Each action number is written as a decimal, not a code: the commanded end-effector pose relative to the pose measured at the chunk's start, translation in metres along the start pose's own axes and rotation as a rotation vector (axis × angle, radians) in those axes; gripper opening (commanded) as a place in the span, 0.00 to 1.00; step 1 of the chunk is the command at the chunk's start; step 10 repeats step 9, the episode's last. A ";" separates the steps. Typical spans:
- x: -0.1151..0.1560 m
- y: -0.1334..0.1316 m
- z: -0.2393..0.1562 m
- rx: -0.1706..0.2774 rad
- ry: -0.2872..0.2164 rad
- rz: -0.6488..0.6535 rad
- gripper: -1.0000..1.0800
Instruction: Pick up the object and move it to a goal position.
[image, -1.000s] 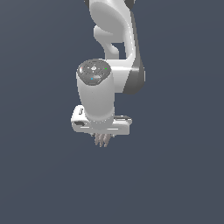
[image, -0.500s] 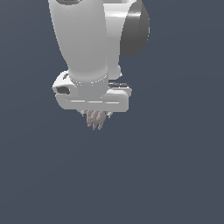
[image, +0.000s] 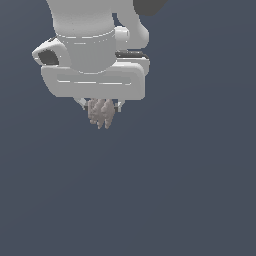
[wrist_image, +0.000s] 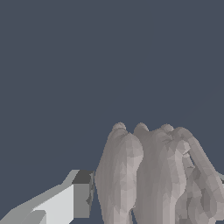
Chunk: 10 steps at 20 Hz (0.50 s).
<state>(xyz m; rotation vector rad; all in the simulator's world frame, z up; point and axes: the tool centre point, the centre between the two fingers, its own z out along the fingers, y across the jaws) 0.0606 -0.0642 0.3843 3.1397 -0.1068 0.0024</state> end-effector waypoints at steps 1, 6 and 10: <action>-0.001 0.002 -0.012 0.000 -0.002 0.000 0.00; -0.001 0.003 -0.023 0.000 -0.002 0.000 0.00; -0.001 0.004 -0.024 0.000 -0.002 0.000 0.00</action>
